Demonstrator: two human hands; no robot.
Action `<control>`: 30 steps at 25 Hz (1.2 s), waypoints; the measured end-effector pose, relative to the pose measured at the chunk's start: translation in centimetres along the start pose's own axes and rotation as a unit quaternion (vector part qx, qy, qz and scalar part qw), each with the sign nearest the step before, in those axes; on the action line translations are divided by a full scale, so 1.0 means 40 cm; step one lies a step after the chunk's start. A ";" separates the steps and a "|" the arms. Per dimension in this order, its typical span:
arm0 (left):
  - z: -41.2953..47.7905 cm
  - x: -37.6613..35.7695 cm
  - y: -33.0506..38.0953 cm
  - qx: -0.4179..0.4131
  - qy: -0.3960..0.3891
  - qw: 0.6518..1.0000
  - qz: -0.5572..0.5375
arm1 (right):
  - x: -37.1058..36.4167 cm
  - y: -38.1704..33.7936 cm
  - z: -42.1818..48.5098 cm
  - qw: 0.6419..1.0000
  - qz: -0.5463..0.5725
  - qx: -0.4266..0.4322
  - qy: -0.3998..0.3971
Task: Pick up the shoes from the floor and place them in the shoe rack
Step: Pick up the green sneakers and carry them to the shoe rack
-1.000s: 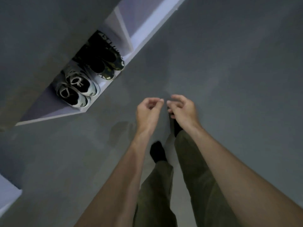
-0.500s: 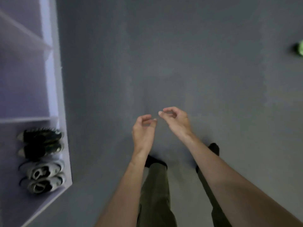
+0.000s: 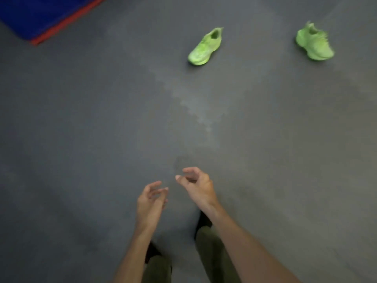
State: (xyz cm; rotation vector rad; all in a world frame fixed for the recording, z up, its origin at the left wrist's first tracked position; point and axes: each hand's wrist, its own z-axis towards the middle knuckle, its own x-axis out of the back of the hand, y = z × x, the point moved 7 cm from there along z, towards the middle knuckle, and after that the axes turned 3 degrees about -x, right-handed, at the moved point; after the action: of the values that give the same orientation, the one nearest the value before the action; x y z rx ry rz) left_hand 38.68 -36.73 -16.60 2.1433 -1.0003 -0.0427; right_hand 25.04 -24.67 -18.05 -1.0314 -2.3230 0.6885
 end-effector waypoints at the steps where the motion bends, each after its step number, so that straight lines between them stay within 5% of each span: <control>1: 0.028 -0.059 0.046 -0.010 -0.009 0.999 0.029 | 0.058 -0.036 0.037 1.000 0.005 0.005 0.010; 13: 0.381 -0.627 0.497 -0.047 -0.071 0.994 0.069 | 0.494 -0.325 0.495 0.995 0.047 -0.052 0.065; 20: 0.522 -0.936 0.731 0.004 -0.151 0.981 0.120 | 0.765 -0.492 0.773 0.985 0.137 -0.063 0.088; 26: 0.636 -1.211 0.938 0.055 -0.101 0.985 0.125 | 0.985 -0.599 1.030 0.975 0.177 -0.109 0.078; 30: 0.748 -1.352 1.021 0.090 -0.057 0.991 0.080 | 1.037 -0.729 1.233 0.990 0.098 -0.099 0.018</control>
State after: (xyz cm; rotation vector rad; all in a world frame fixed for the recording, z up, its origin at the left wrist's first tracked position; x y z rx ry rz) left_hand -34.80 -35.79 -26.00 2.2357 -1.2831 0.0040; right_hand -45.07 -21.52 -26.80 -1.3644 -2.3150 0.5127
